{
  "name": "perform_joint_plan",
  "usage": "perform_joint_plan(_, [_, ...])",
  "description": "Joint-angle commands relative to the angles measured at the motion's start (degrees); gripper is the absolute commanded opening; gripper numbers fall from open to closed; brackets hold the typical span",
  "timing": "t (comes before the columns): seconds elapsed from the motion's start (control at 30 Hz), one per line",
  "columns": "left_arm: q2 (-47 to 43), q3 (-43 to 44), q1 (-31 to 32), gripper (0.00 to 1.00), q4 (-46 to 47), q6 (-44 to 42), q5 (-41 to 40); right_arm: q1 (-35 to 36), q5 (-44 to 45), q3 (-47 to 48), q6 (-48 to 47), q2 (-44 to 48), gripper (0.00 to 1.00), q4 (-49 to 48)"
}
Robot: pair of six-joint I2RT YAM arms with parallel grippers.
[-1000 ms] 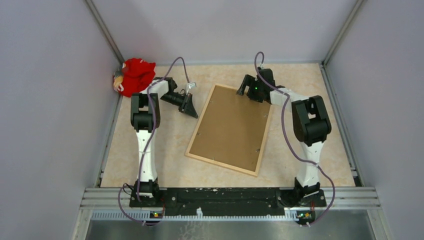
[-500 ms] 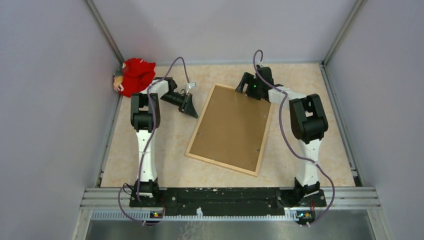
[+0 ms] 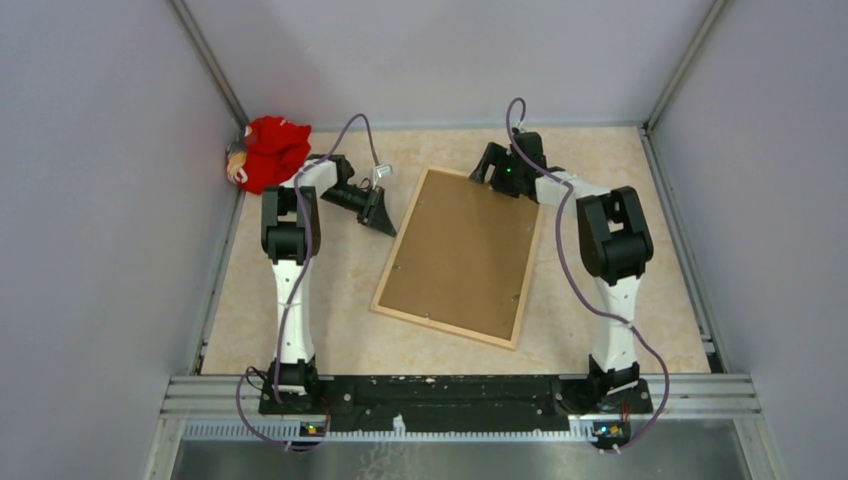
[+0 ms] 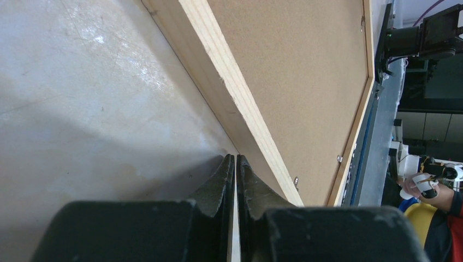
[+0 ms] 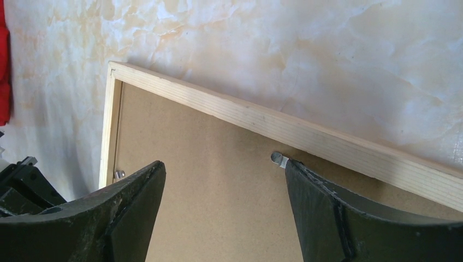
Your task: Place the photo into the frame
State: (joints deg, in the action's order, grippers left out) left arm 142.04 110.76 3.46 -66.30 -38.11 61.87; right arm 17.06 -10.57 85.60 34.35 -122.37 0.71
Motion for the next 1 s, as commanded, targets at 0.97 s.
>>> perform_joint_plan(0.97, [-7.2,-6.5,-0.2,0.1,-10.4,-15.4,-4.6,-7.4,18.7,-13.2,0.3,20.3,0.99,6.6])
